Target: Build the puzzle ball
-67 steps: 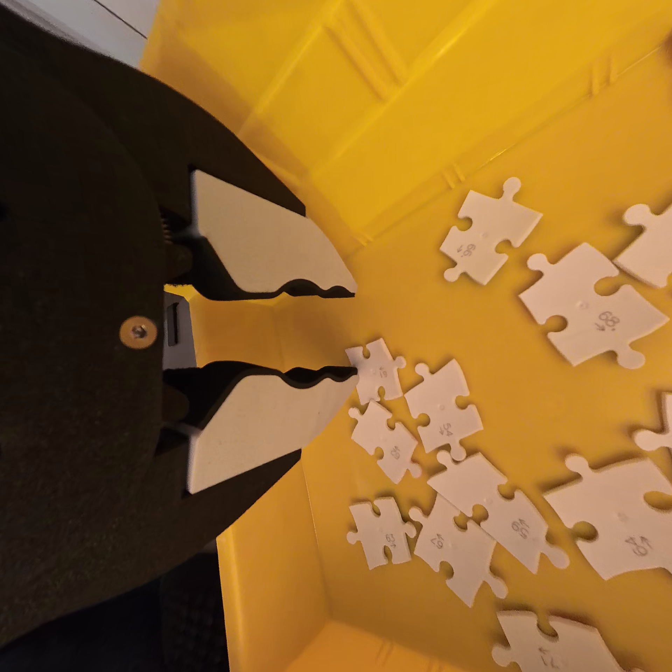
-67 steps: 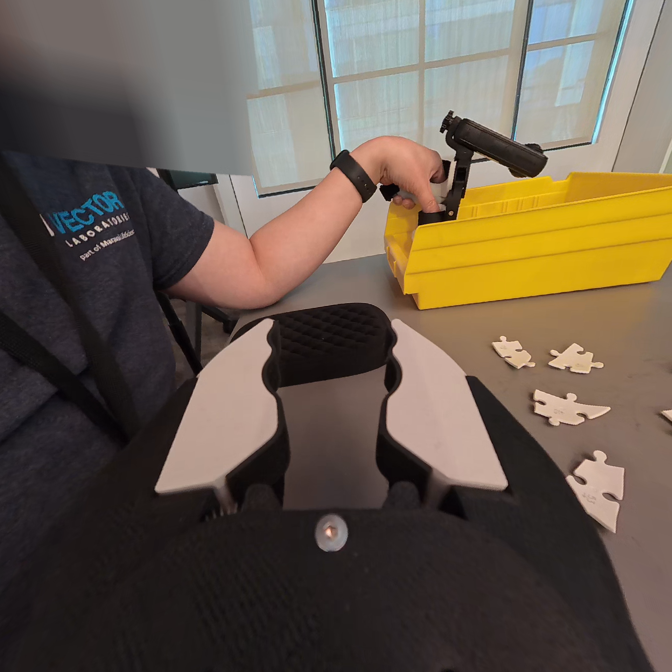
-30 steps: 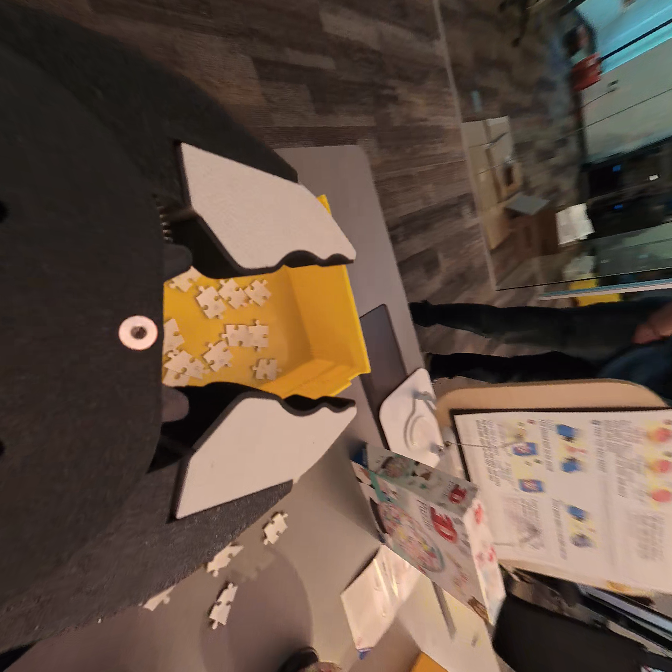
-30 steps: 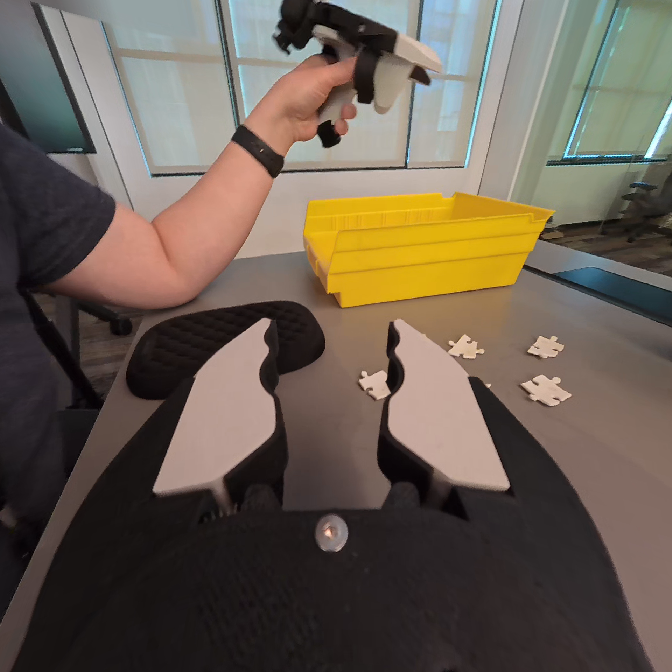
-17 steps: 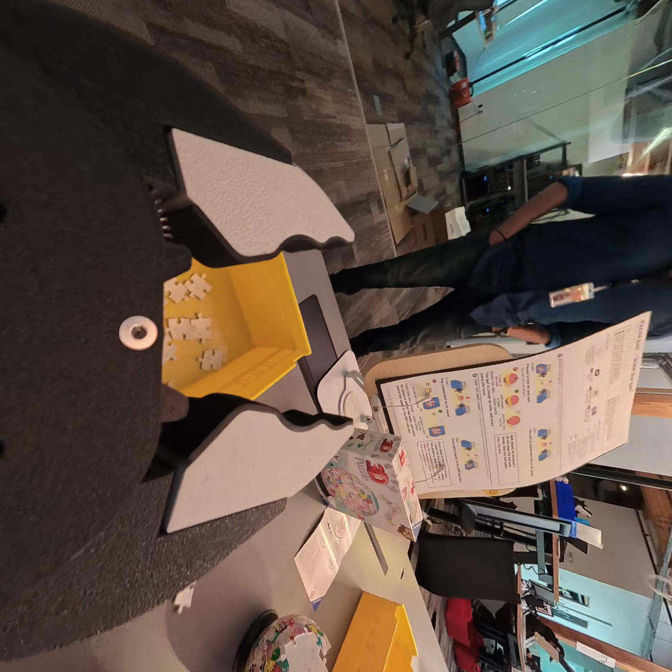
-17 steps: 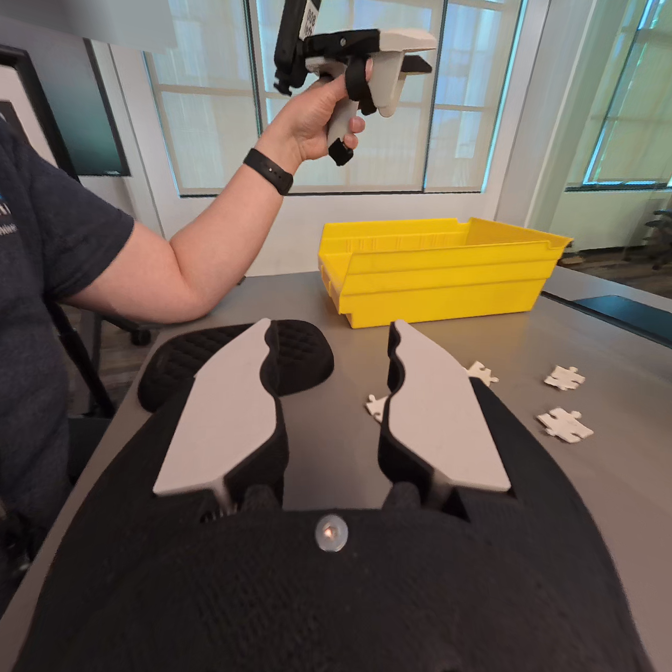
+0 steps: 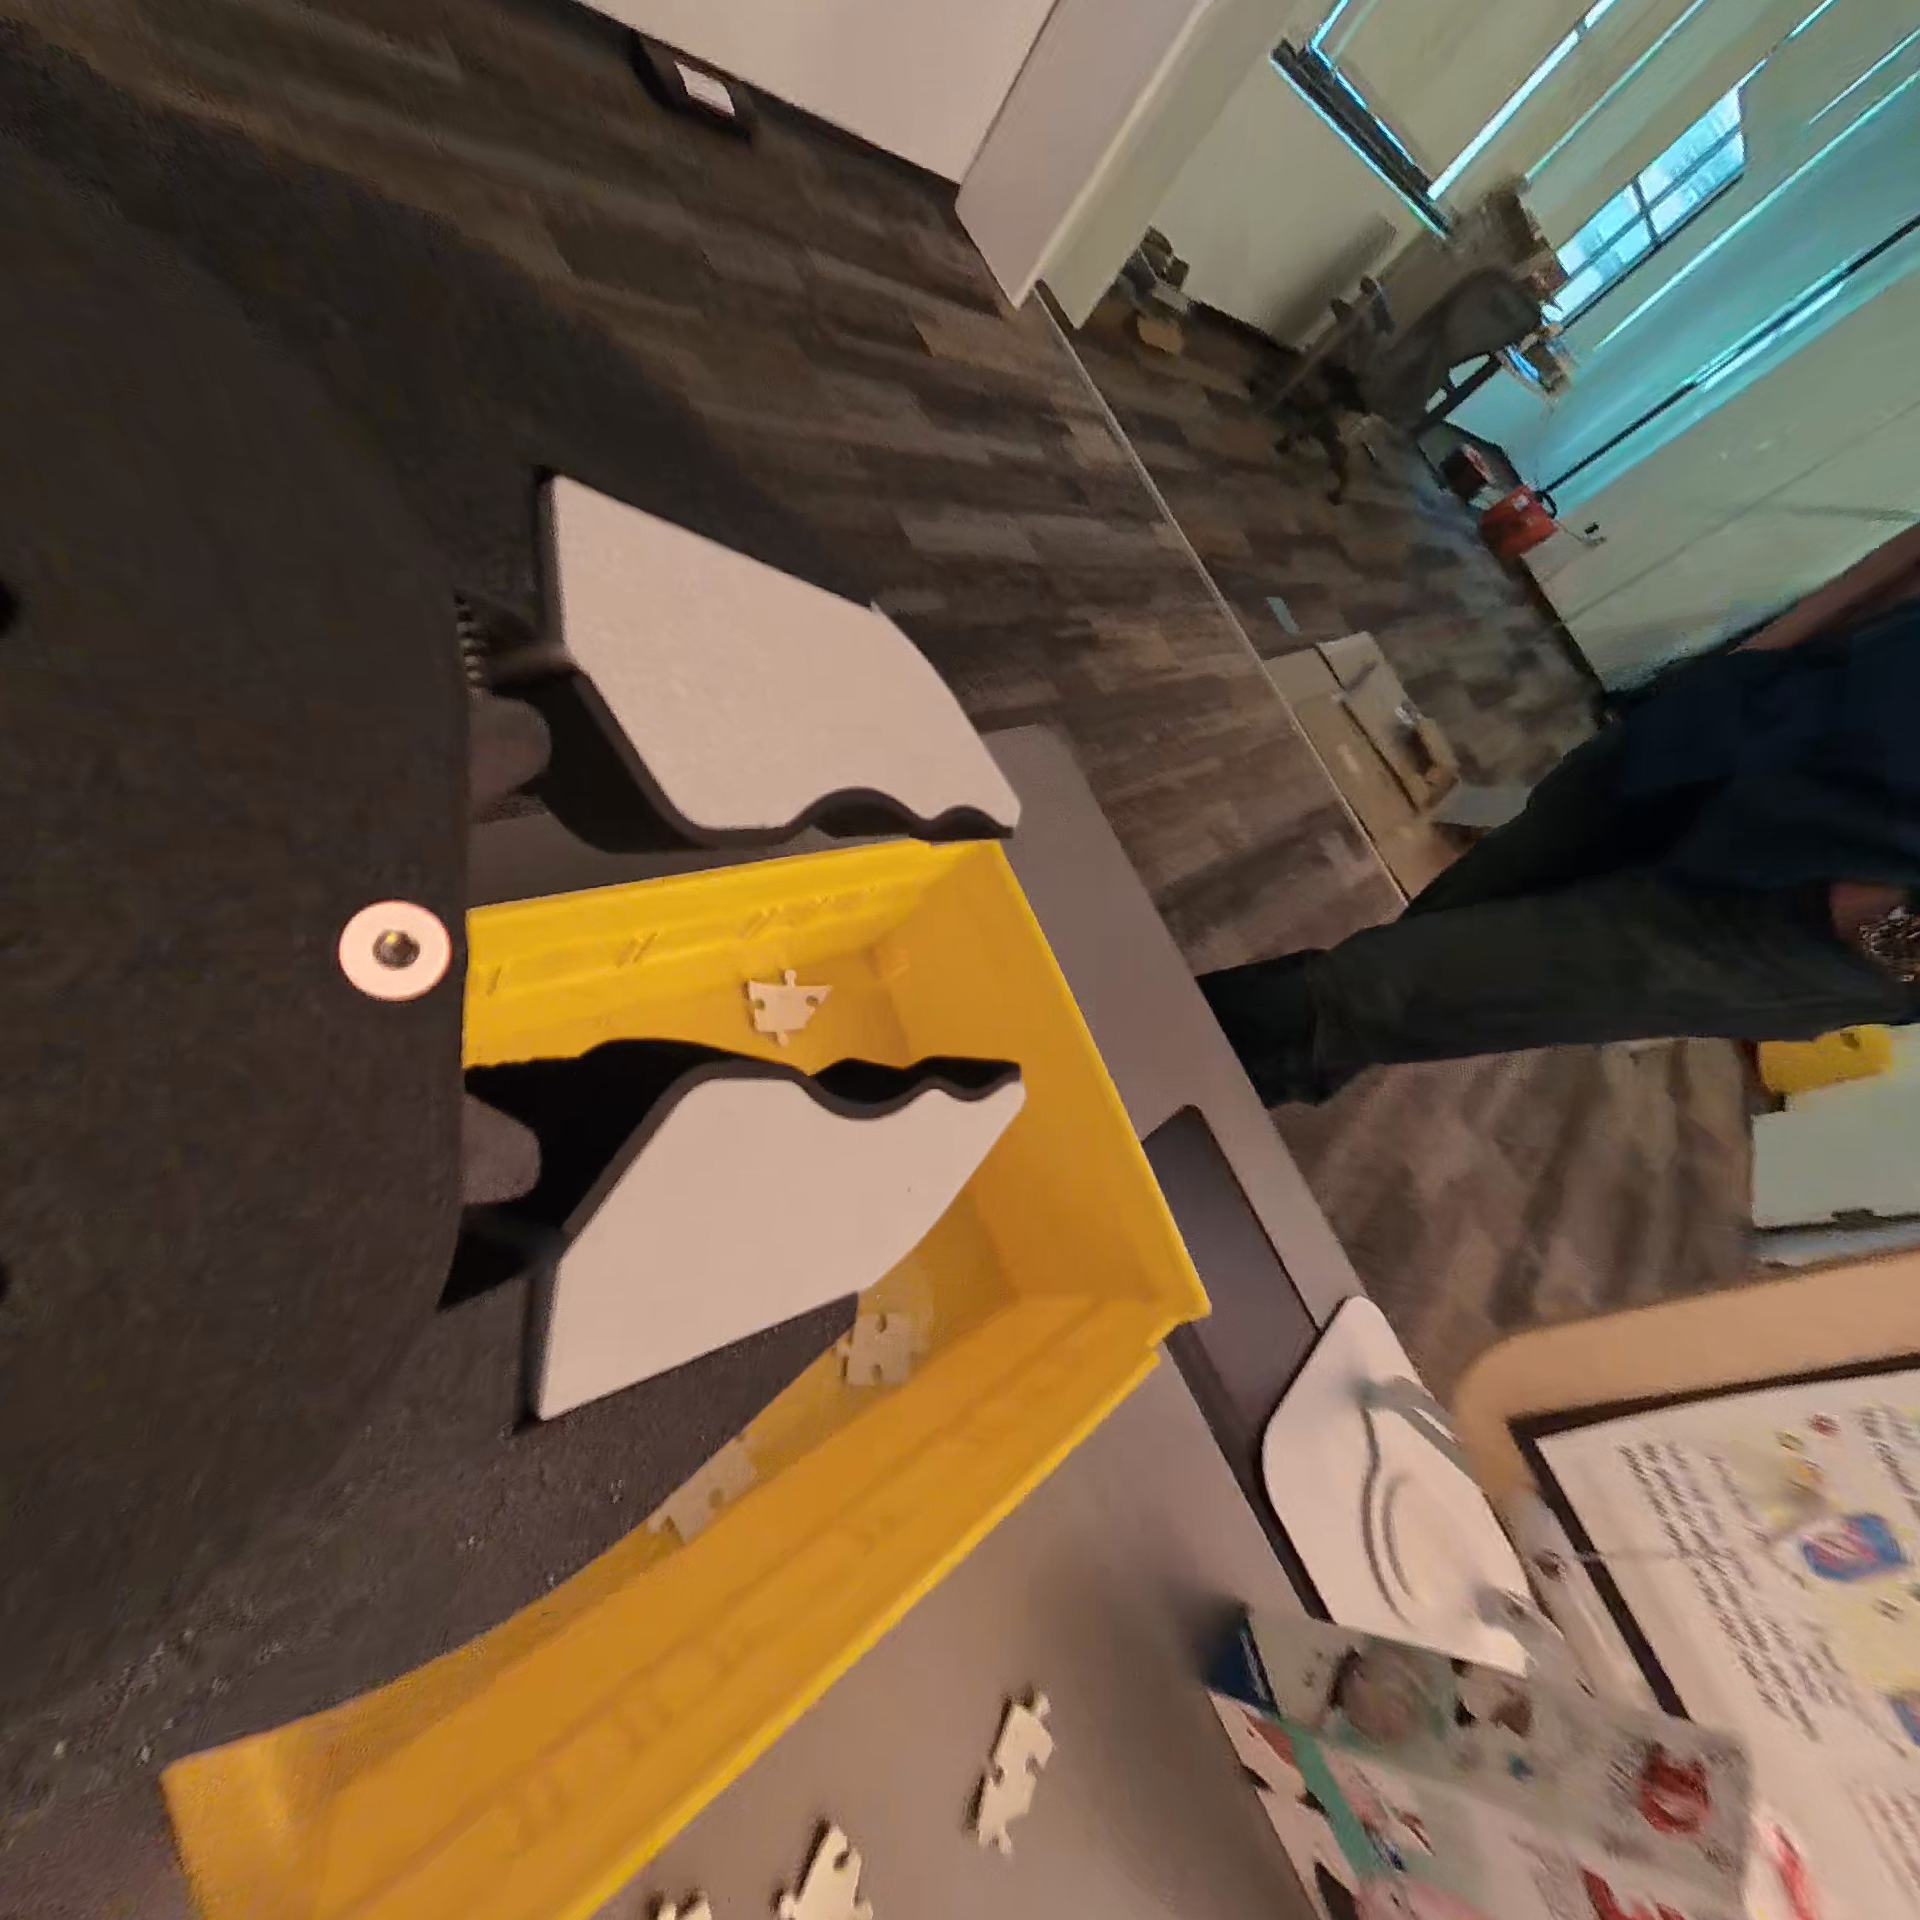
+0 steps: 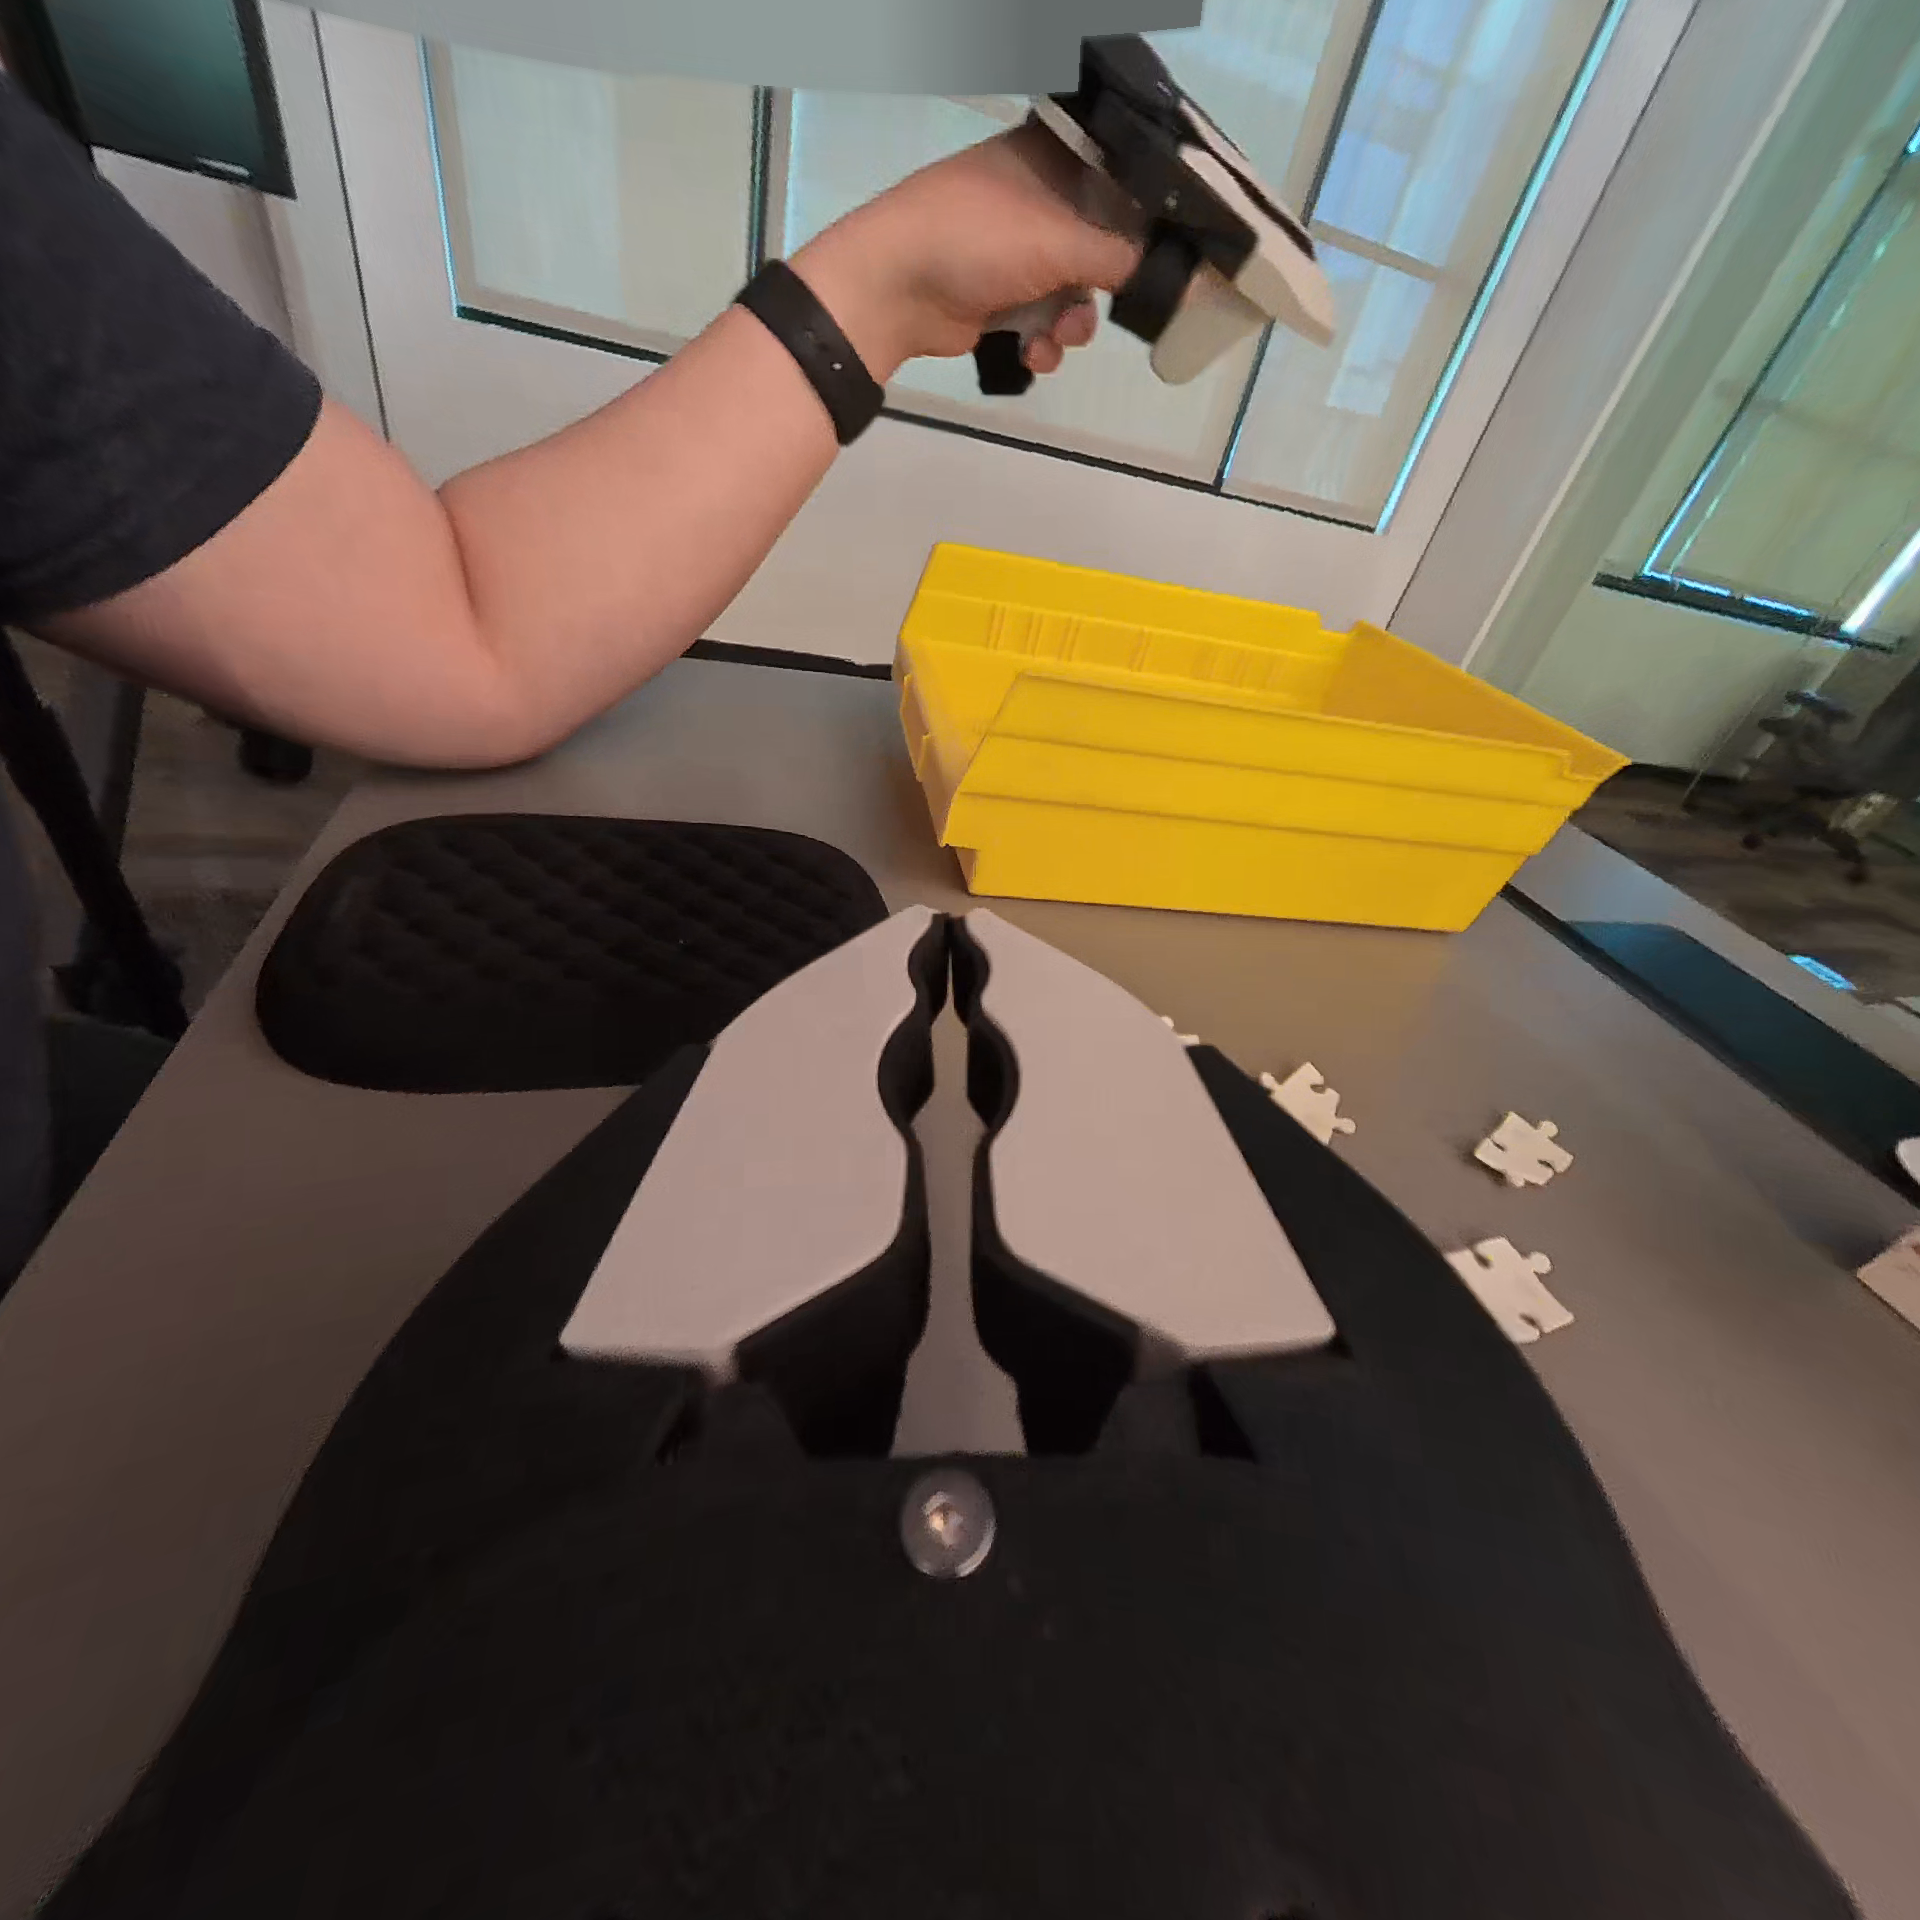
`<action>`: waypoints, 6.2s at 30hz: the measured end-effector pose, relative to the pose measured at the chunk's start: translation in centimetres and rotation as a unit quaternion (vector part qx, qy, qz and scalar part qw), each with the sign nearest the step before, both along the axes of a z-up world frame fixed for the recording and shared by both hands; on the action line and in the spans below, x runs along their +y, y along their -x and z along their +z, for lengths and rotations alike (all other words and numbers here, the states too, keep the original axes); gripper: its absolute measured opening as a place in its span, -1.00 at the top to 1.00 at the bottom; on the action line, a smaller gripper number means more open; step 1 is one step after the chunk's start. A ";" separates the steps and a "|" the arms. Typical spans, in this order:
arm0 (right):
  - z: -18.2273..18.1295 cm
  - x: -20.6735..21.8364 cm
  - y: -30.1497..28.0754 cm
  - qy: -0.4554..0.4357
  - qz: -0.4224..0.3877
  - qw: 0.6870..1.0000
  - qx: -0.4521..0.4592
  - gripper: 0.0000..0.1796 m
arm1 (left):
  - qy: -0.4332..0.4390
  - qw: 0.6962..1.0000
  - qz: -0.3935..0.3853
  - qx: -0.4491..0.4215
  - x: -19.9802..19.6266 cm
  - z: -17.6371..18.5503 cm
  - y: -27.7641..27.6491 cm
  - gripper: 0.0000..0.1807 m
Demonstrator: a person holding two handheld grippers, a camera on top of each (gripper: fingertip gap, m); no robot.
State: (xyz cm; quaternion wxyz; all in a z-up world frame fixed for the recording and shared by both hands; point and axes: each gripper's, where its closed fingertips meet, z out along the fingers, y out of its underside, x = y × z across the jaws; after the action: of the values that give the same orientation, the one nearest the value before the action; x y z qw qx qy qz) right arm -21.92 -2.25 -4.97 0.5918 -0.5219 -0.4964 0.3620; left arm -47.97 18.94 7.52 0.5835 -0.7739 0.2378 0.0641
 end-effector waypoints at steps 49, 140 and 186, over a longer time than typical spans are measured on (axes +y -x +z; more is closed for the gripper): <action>-0.8 0.7 -0.2 0.054 0.013 0.998 0.028 0.71 | 0.182 0.983 -0.009 -0.020 0.9 -7.1 0.1 0.68; -1.7 3.1 -1.4 0.006 -0.082 0.996 -0.019 0.71 | 0.283 0.957 0.055 -0.026 0.0 -9.5 2.0 0.64; -1.2 2.5 -1.2 0.025 -0.057 0.998 0.001 0.70 | 0.395 0.724 -0.225 0.519 6.7 -18.9 3.4 0.35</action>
State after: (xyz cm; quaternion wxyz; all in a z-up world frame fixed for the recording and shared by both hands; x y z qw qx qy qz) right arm -20.68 0.22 -6.19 0.5986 -0.5634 -0.4566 0.3403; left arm -51.37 25.60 -11.41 0.0074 -0.7040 0.6744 0.2228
